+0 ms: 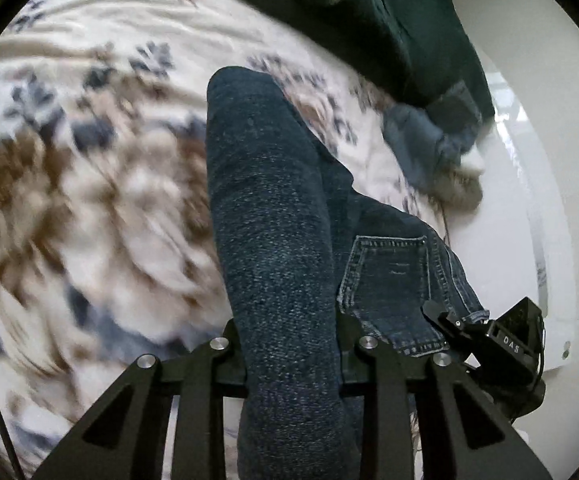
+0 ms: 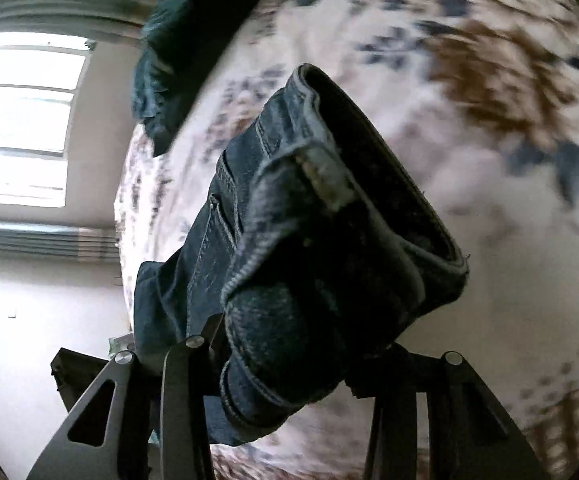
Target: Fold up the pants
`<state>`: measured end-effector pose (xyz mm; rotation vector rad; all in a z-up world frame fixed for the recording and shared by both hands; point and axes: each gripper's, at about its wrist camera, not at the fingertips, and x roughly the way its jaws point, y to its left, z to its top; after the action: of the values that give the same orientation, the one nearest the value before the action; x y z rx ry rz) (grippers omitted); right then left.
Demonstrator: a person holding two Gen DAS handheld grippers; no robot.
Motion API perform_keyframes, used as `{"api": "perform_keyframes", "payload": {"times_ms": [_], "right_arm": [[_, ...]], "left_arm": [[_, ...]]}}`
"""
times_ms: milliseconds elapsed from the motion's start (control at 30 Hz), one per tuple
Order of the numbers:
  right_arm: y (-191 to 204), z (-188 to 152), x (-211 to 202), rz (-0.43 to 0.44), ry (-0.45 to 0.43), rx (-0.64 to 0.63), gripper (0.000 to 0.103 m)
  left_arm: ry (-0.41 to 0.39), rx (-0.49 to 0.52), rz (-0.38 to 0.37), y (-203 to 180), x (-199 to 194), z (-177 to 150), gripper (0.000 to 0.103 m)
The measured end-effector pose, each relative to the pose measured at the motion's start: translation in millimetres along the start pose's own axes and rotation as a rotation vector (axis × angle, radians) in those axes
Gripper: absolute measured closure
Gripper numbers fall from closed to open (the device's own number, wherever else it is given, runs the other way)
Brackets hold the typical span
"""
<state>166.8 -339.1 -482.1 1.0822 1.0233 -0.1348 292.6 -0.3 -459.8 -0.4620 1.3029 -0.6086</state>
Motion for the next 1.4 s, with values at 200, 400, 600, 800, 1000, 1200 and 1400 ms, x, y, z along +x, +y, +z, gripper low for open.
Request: {"api": "perform_keyframes", "payload": {"times_ms": [200, 400, 600, 800, 1000, 1200, 1400], "right_arm": [[97, -16, 89, 0.069, -0.005, -0.023, 0.059], [200, -22, 237, 0.137, 0.026, -0.073, 0.059], [255, -10, 376, 0.128, 0.058, -0.136, 0.060], [257, -13, 420, 0.027, 0.117, -0.200, 0.047], [284, -11, 396, -0.274, 0.141, -0.414, 0.007], [347, -26, 335, -0.567, 0.007, -0.651, 0.005], [375, -61, 209, -0.599, -0.120, -0.719, 0.005]], "left_arm": [[-0.066, 0.014, 0.055, 77, -59, 84, 0.079], [-0.122, 0.025, 0.150, 182, -88, 178, 0.079], [-0.122, -0.009, 0.177, 278, -69, 249, 0.079], [-0.052, -0.039, 0.150, 319, -52, 253, 0.065], [-0.089, 0.063, 0.554, 254, -85, 224, 0.028], [-0.136, 0.098, 0.691, 198, -125, 192, 0.007], [-0.192, 0.100, 0.741, 132, -161, 172, 0.007]]}}
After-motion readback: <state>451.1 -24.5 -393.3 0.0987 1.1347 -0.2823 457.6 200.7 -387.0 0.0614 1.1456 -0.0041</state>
